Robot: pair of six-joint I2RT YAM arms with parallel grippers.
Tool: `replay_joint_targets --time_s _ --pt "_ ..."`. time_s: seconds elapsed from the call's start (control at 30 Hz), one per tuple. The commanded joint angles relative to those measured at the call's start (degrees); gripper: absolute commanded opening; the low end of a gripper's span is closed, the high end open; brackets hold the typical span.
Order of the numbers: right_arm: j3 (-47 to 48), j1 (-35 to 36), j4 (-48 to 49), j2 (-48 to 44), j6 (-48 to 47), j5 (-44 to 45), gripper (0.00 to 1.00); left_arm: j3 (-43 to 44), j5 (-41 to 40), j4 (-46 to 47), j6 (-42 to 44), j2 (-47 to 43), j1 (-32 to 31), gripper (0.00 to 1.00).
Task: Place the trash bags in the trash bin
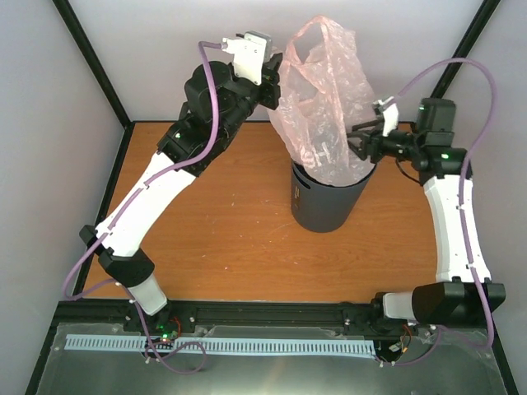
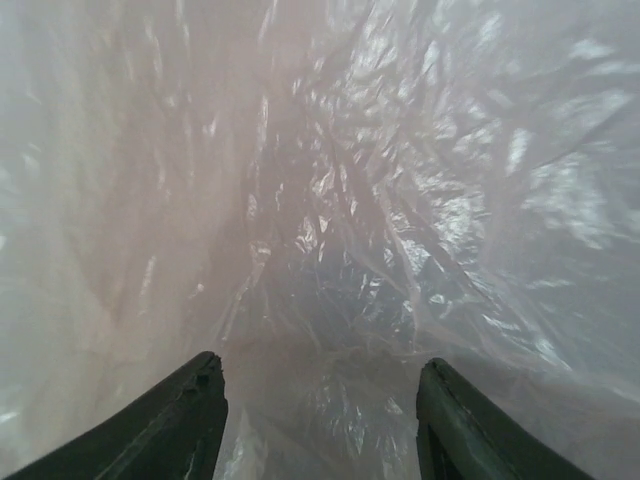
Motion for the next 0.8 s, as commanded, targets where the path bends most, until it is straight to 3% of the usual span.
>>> replay_joint_targets --time_s 0.0,0.13,0.33,0.47,0.77 --pt "2.63 -9.23 -4.72 -4.59 0.09 -9.08 0.54 0.25 -1.82 1.16 1.24 -0.19 0.17 0.01" --pt "4.46 -17.11 -11.77 -4.47 -2.78 -12.85 0.56 0.35 -1.88 1.18 1.53 0.86 0.17 0.01" --pt "1.45 -23.28 -11.44 -5.21 -1.93 -8.73 0.6 0.55 -2.49 1.17 2.15 1.76 0.17 0.01" --pt "-0.31 -23.85 -9.72 -5.75 -2.2 0.02 0.59 -0.23 -3.69 1.97 2.56 0.7 0.17 0.01" --pt "-3.14 -23.92 -9.61 -6.35 -6.97 5.96 0.59 -2.83 -3.51 4.79 3.97 -1.87 0.17 0.01"
